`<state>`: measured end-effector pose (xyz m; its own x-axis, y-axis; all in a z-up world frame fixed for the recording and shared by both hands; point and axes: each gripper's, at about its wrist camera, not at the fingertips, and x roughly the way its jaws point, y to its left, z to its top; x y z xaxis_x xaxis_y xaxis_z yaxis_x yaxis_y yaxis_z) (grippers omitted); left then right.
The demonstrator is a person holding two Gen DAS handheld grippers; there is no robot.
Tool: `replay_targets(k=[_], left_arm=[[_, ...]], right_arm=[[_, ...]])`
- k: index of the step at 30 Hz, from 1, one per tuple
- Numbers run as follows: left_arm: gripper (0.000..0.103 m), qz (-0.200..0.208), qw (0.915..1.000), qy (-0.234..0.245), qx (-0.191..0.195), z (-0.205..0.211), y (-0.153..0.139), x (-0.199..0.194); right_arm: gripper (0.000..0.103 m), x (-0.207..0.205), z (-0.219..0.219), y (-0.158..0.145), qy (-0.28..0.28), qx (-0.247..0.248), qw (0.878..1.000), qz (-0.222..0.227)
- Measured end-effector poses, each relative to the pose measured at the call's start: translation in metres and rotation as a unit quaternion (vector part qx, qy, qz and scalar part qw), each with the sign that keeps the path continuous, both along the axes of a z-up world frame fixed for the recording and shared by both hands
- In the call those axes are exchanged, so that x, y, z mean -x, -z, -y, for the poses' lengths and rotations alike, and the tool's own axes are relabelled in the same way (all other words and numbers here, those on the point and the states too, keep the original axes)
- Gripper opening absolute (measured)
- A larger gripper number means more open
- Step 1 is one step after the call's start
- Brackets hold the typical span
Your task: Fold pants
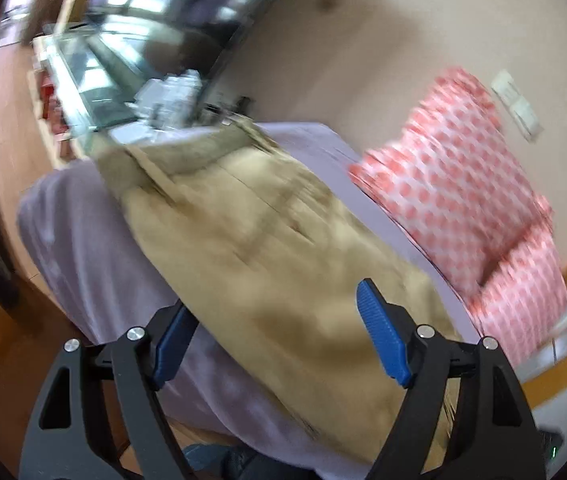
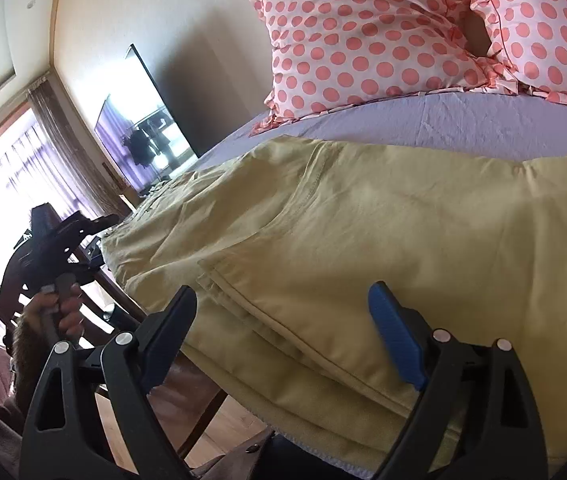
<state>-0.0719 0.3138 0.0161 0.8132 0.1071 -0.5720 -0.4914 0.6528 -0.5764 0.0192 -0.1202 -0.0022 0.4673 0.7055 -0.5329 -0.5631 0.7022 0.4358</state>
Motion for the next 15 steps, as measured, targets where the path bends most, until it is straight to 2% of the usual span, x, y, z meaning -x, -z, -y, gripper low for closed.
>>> replay_targets(k=[2,4,5,6,8,11,13,14,15], left_arm=[[0.069,0.010,0.9997,-0.011,0.021,-0.017,0.004,-0.001],[0.054,0.012,0.9989,-0.024,0.038,-0.029,0.006,-0.002],[0.031,0.006,0.9983,-0.032,0.048,-0.036,0.009,-0.003],[0.013,-0.002,0.9980,-0.036,0.053,-0.039,0.011,-0.006],[0.010,-0.019,0.9983,-0.038,0.040,-0.035,0.006,-0.013],[0.008,-0.037,0.9966,-0.014,-0.073,0.001,-0.038,-0.030],[0.008,-0.026,0.9921,0.024,-0.120,0.031,-0.067,-0.041],[0.009,-0.016,0.9849,0.063,-0.160,0.063,-0.090,-0.053],[0.010,-0.009,0.9789,0.089,-0.184,0.084,-0.101,-0.059]], right_arm=[[0.090,0.000,0.001,0.001,-0.001,-0.002,1.000,-0.001],[0.090,0.000,0.001,0.001,-0.003,-0.003,1.000,0.000],[0.090,0.000,0.002,0.001,-0.004,-0.004,1.000,0.000],[0.090,0.000,0.002,0.001,-0.005,-0.007,1.000,0.000],[0.090,0.001,0.005,0.000,-0.005,-0.012,1.000,0.001],[0.090,0.002,0.016,-0.003,0.006,-0.023,1.000,0.009],[0.090,0.003,0.032,-0.007,0.025,-0.036,0.999,0.017],[0.091,0.003,0.042,-0.009,0.040,-0.043,0.998,0.021],[0.091,0.003,0.055,-0.012,0.061,-0.053,0.996,0.025]])
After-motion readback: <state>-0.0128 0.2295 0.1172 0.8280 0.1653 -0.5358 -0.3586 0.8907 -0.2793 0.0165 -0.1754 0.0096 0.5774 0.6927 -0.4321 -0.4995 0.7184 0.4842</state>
